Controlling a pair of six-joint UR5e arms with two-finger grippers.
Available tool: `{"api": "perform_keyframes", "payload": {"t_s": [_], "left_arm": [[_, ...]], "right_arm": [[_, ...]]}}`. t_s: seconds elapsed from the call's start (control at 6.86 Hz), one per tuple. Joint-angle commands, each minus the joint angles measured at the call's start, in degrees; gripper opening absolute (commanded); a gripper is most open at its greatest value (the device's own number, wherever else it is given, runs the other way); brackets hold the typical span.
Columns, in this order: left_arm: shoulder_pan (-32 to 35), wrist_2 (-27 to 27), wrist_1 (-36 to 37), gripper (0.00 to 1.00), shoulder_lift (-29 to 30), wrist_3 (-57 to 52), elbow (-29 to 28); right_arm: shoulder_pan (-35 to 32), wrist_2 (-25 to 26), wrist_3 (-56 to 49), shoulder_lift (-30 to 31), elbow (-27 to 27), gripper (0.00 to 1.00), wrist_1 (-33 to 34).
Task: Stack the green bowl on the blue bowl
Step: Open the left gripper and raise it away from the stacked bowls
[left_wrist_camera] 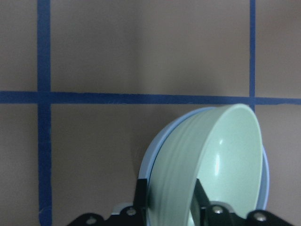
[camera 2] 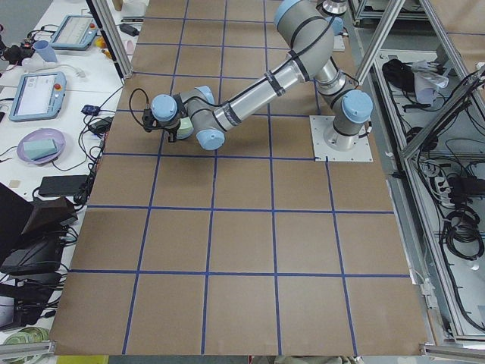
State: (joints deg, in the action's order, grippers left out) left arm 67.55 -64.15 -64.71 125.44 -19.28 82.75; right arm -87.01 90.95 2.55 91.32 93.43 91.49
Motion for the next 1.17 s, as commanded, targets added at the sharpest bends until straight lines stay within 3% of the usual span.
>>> {"api": "perform_keyframes", "payload": {"t_s": [0.0, 0.29, 0.88, 1.02], "left_arm": [[0.3, -0.1, -0.1, 0.93, -0.5, 1.0, -0.1], [2.4, -0.7, -0.9, 0.99, -3.7, 3.4, -0.3], [7.2, -15.7, -9.7, 1.00, -14.3, 5.5, -0.1], [8.1, -16.1, -13.7, 1.00, -17.6, 5.6, 0.0]], "right_arm": [[0.0, 0.0, 0.0, 0.0, 0.0, 1.00, 0.0], [0.0, 0.0, 0.0, 0.0, 0.0, 1.00, 0.0], [0.0, 0.0, 0.0, 0.0, 0.0, 1.00, 0.0], [0.0, 0.0, 0.0, 0.0, 0.0, 1.00, 0.0]]}}
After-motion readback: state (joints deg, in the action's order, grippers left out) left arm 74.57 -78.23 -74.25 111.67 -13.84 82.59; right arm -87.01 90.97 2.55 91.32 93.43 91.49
